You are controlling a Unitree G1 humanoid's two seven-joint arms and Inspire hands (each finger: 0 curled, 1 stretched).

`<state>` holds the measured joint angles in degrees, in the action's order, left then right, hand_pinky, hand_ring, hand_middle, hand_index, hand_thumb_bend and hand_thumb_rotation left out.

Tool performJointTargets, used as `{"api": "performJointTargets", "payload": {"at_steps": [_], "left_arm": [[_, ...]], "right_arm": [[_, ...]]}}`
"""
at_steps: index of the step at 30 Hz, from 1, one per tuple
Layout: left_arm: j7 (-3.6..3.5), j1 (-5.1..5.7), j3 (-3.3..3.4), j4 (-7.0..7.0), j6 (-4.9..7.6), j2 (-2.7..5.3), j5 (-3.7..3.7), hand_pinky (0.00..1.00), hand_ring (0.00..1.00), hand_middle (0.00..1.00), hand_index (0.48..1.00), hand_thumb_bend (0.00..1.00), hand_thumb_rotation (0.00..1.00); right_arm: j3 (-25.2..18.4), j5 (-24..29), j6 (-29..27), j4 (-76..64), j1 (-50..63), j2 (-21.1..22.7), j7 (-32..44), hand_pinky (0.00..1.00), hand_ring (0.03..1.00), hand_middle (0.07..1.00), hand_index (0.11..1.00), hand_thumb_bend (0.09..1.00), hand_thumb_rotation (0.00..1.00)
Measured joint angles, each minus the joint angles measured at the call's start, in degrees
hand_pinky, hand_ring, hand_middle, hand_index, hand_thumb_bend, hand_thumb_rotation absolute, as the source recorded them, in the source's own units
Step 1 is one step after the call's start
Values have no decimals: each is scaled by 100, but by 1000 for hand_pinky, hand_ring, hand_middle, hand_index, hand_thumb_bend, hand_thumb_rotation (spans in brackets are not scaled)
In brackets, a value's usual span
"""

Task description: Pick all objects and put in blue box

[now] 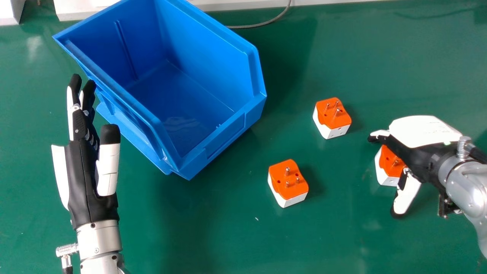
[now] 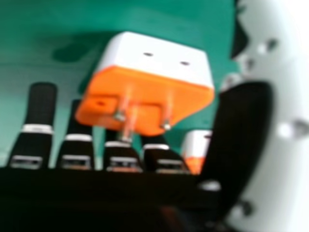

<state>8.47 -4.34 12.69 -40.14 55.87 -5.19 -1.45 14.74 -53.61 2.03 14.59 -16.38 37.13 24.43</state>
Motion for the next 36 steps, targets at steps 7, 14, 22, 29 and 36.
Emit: {"api": "performJointTargets", "payload": {"at_steps": [7,14,22,29,36], "left_arm": [[-7,-8,-3,-5,3,2,8,996,968,950,966,979,946],[-19,-8,-3,-1,2,1,10,999,970,949,965,980,945],[-42,-8,-6,13,-8,1,11,1000,972,950,968,986,943],[-49,-7,-5,14,-9,1,3,1000,971,949,968,984,943],[-32,-7,-4,13,-10,1,-1,999,971,950,969,988,942]], "right_arm": [[153,130,-122,320,-233,81,-163,521,724,871,849,868,43],[188,369,-382,558,-317,191,-360,450,643,846,799,846,11],[305,204,-286,505,-165,241,-916,421,583,756,740,856,2],[295,185,-202,349,178,248,-1519,359,486,611,663,667,1],[291,191,-157,370,301,243,-2176,349,439,572,584,591,0]]}}
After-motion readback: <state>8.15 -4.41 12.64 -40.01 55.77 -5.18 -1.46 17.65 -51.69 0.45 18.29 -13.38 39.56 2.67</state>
